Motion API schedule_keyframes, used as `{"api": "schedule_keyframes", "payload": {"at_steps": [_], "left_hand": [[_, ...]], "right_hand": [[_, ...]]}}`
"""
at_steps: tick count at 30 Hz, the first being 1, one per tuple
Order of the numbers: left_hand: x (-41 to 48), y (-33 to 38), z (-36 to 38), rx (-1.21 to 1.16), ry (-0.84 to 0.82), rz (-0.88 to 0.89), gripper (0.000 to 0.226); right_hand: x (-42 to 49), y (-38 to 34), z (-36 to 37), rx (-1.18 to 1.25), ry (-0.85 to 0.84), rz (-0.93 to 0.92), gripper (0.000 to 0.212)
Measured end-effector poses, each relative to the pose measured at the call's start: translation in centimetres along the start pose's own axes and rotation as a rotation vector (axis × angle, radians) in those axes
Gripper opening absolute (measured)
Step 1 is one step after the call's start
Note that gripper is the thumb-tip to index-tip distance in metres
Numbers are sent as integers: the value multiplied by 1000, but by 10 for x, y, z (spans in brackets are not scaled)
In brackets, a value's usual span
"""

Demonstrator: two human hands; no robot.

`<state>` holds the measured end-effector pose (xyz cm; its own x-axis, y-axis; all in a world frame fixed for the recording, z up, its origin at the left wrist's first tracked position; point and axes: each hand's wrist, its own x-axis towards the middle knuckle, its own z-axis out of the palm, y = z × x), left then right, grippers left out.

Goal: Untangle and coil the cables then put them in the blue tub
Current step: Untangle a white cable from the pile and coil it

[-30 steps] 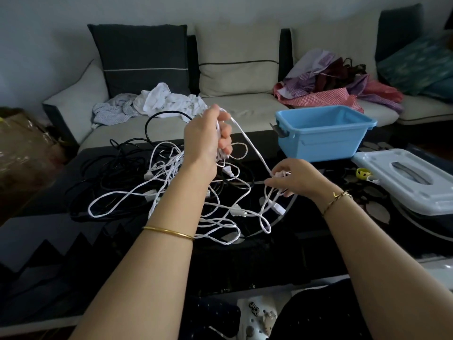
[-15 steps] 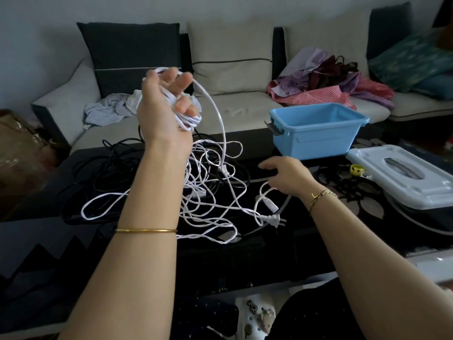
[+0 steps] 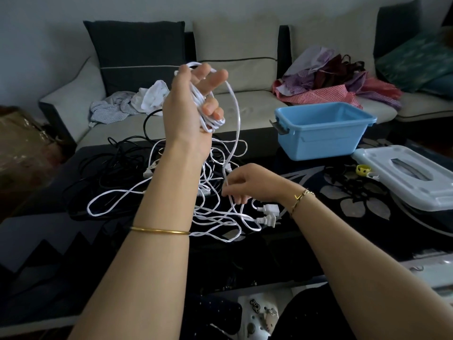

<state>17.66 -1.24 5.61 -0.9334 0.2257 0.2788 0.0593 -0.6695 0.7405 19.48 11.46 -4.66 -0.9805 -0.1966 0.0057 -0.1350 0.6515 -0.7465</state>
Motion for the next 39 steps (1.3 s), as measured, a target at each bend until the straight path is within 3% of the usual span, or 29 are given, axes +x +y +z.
{"api": "schedule_keyframes", "payload": {"at_steps": [5,10,13,19,24,30,34,39], "left_hand": [[1,-1,-1,9,2,-9,34],[1,-4,-1,12,6,-28,33],[2,-5,-2,21,13,-39,33],[3,-12,-6,84,53,-88,30],[6,-30,-17,300,149,-180,25],[6,-67,-43,649,312,-355,20],[3,-80,-53,877,237,-416,19],[2,-76,-50,901,123,-557,24]], "right_hand": [[6,-3,-3,400,284,18,14],[7,-7,-6,562,485,-27,10],[5,-10,-8,508,445,-25,10],[6,-10,-15,440,763,-51,14],[5,-8,-18,481,828,-19,13],[3,-8,-28,932,881,-4,15],[1,-10,-32,1113,857,-27,18],[-1,-8,-37,1274,839,-51,16]]}}
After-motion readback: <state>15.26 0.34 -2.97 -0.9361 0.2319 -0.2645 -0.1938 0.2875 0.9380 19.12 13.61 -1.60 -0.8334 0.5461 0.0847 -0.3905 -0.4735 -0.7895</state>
